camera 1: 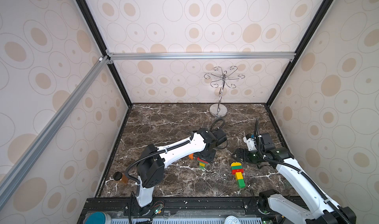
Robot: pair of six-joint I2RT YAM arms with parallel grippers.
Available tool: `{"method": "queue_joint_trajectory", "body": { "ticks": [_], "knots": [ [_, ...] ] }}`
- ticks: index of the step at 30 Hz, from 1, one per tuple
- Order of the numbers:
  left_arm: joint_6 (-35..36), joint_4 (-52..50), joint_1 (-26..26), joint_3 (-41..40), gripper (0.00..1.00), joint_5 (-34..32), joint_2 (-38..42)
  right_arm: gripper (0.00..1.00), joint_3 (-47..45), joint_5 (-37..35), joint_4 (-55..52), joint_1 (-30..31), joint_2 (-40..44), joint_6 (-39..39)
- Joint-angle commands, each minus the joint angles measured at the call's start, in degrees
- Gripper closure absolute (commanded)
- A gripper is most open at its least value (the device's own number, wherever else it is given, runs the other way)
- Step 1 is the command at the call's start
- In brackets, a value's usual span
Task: Assemble an ice cream with lego
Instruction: Assemble the lego brick with the lego brick.
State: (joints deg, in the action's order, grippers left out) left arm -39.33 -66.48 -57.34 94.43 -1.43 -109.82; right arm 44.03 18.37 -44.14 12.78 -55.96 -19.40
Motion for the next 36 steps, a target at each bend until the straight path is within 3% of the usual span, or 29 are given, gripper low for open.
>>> {"method": "queue_joint_trajectory", "body": {
  "ticks": [1, 17, 26, 36],
  "knots": [
    [0.16, 3.28, -0.14, -6.40, 0.76, 3.95, -7.78, 0.02, -0.52, -0.06, -0.46, -0.38, 0.44, 0.49],
    [-12.68, 5.69, 0.46, -1.01, 0.66, 4.43, -6.13, 0.01, -0.70, -0.38, -0.27, -0.38, 1.45, 0.15],
    [-14.18, 6.48, 0.34, -1.50, 0.60, 3.72, -4.76, 0.02, -0.81, -0.27, -0.12, -0.38, 1.65, 0.13],
    [-14.74, 7.20, 0.10, -3.97, 0.45, 2.19, -1.55, 0.02, -0.72, -0.21, -0.24, -0.38, 1.47, 0.15]
  ]
}}
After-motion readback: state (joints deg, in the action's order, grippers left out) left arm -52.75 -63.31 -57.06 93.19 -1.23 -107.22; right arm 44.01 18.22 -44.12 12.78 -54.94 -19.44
